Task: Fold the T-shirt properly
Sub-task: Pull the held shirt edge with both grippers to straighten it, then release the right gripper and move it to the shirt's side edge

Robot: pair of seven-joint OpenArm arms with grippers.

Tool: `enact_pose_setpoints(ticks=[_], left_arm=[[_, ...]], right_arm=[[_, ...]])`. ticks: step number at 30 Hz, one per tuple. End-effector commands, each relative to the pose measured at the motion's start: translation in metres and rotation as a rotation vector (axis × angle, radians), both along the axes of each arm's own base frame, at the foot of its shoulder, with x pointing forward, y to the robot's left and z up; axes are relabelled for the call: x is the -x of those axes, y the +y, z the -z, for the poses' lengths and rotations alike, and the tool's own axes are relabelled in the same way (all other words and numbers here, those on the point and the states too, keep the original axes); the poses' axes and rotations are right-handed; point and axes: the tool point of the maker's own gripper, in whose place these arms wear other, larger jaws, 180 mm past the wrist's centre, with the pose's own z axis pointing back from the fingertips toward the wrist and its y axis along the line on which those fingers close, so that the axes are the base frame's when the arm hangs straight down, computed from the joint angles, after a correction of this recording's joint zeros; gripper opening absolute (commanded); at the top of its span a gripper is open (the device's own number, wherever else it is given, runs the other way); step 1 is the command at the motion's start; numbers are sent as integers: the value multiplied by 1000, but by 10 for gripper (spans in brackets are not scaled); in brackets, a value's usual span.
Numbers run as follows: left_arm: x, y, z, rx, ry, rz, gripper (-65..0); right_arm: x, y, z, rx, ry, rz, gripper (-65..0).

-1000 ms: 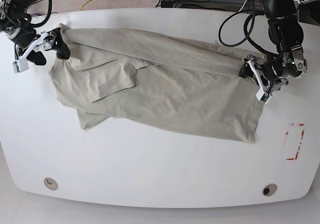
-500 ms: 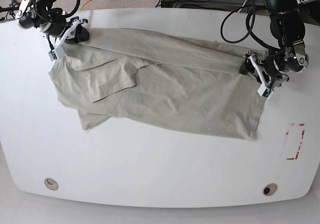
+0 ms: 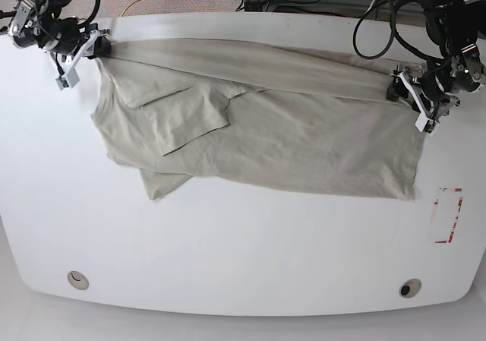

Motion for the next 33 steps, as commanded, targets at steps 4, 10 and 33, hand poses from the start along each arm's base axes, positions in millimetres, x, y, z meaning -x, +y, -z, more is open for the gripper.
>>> enact_pose_setpoints(ticks=[4,10,33], left_arm=[[33,17,18,-86,148,-7,-251],[36,17,19,-88,155,-6,-251],[39,10,-24,-214,99,77,-249]], right_arm=[[-2,-33,-12,83,10,-16,-498],[-6,-46,-21,124,10,-36,-501],[-104,-14,-71,86,-273,-33,-185]])
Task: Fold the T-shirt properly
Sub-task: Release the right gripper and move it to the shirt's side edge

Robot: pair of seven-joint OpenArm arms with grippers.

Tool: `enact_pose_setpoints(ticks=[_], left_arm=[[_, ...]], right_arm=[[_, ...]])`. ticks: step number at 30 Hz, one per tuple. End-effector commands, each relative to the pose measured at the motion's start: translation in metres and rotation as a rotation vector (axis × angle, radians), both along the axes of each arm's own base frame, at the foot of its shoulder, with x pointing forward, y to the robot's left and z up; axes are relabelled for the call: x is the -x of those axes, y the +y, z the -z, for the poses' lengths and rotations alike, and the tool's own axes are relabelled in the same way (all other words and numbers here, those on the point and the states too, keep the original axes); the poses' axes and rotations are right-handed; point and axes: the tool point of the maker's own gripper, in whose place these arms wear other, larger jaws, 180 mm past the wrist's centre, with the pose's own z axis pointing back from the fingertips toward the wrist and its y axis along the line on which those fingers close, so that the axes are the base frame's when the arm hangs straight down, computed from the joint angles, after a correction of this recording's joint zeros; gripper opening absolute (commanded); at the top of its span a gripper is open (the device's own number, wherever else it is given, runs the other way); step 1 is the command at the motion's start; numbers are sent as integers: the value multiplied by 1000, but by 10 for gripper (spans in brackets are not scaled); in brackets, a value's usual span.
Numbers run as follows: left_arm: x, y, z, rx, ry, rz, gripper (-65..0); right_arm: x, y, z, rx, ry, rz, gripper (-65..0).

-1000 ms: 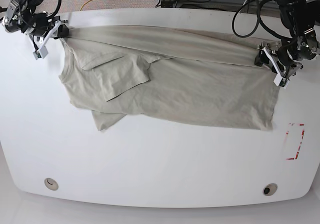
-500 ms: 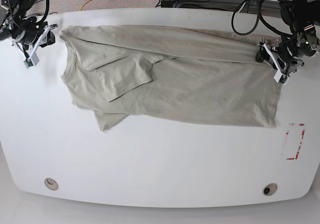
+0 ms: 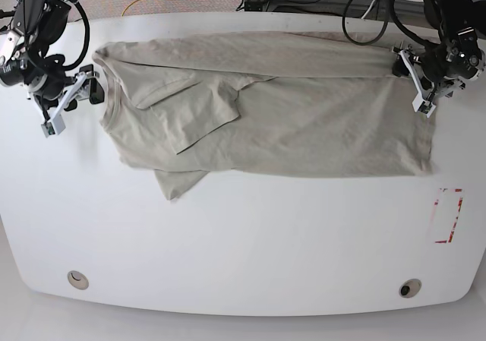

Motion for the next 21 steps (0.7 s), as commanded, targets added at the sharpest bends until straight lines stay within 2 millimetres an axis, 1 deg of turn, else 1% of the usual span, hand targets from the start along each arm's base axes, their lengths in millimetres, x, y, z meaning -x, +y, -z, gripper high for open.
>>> enact_pose_setpoints(ticks=[1,5,9,10,12,14,16,18,20,21], left_arm=[[-6,4,-17,-49,-35,24,-249],[-10,2,-28,-74,-57,40,-235],[-16,-8,-36,-36,-94,54,-160],[-17,-9,-37,-28,-100,56,-150],[-22,-14,-40,-4,-119,59,-147],[-26,-16,-42,10,-131,61,-151],[-27,-19,-44,25,-140,66,-151],[-31,-22,-51,28,-163,78,-151],[-34,-25,-58,27,-189,92,-151],[-35,-27,-62,24,-200,97,-153]], right_arm=[[-15,-7,-9,-19,-42,12,-182],[-42,-11,-11,-81,-72,45,-184],[-63,-14,-11,-146,-91,76,-184],[-68,-14,-11,-159,-99,81,-182],[-85,-10,-11,-188,-114,70,-187],[-93,-9,-7,-199,-111,60,-189],[-107,-3,-2,-229,-117,58,-189],[-116,1,2,-255,-126,63,-190],[-120,4,9,-279,-122,73,-190],[-125,5,9,-292,-129,77,-190]])
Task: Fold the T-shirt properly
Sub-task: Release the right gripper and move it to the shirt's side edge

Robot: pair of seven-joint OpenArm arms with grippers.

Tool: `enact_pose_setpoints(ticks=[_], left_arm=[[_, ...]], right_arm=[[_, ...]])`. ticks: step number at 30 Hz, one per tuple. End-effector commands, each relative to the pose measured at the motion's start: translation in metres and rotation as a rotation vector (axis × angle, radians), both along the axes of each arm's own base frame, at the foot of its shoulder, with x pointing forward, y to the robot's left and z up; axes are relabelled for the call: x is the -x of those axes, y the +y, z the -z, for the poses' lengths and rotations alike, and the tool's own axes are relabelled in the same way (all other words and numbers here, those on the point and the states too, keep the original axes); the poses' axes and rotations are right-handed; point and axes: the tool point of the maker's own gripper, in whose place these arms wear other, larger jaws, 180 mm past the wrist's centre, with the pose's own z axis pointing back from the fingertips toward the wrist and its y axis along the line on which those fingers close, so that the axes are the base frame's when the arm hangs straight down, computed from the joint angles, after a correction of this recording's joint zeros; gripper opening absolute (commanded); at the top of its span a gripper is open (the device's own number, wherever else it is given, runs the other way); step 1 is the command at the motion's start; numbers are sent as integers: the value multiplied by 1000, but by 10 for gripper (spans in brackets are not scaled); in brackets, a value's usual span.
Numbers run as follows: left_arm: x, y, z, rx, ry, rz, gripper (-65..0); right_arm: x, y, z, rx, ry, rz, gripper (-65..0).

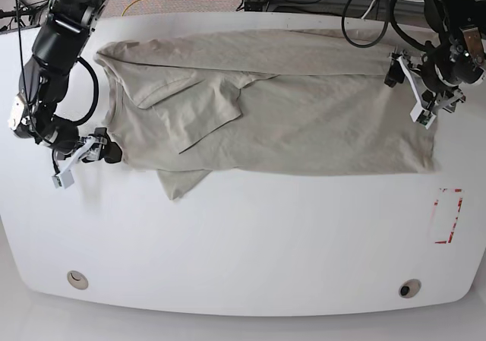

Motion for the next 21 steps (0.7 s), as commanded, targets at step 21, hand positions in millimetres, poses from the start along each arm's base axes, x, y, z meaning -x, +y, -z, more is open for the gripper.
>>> enact_pose_setpoints(ticks=[21], left_arm=[[-60,86,-93,-90,-325,-263,-151]], right_arm=[[-26,58,26,-142,-3,-37,-298]])
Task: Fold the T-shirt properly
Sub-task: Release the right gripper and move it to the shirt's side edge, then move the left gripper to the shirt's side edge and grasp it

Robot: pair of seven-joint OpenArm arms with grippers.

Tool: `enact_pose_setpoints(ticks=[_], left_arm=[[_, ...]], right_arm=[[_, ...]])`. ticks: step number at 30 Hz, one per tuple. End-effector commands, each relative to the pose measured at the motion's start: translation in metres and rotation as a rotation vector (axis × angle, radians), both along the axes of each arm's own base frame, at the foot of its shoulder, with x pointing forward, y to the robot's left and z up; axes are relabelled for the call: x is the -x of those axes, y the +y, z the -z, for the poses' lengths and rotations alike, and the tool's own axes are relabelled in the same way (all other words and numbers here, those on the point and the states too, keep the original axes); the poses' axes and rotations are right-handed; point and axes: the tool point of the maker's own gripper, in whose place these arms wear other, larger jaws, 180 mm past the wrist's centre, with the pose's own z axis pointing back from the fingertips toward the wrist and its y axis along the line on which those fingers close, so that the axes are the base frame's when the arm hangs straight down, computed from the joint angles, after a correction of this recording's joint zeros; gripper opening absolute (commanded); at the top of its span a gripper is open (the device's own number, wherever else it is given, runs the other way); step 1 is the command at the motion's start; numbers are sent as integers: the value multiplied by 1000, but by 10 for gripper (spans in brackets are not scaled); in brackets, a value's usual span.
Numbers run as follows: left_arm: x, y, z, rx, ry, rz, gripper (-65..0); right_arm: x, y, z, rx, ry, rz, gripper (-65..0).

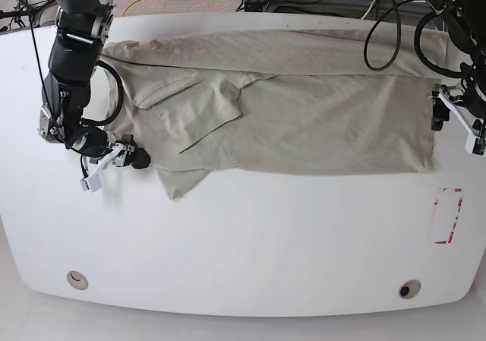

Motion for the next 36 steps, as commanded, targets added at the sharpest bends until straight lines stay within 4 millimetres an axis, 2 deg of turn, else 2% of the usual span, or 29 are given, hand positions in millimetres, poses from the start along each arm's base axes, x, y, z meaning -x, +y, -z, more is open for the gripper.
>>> enact_pose_setpoints(ticks=[1,5,7,13,20,23,28,32,36], left_arm=[[-14,11,-12,-11,-43,-24,-150],[-22,32,-1,43,-40,-105,-149],[-35,41,0,113,-98,-159,-147],[-70,54,22,324,-206,-321,-147],[-106,38,52,446,-215,-329,-147],[-110,42,63,479,-210,-350,-146],[-121,36,79,542,-199,-367,-146],[-120,38,88,526,-159,-353,-146],[-125,23,97,513,-134,-307,-146]], right_arm=[[-8,7,-8,-2,-26,-20,-296],[-8,9,-7,-1,-23,-27,-301],[-8,11,-7,-4,-23,-28,-335],[-10,13,-8,-8,-27,-31,-604],[-10,13,-8,-8,-27,-31,-607],[-9,13,-8,-8,-26,-31,-607],[-9,12,-8,-7,-25,-29,-607],[-7,9,-7,-5,-23,-24,-607],[-8,11,-7,-9,-24,-25,-607]])
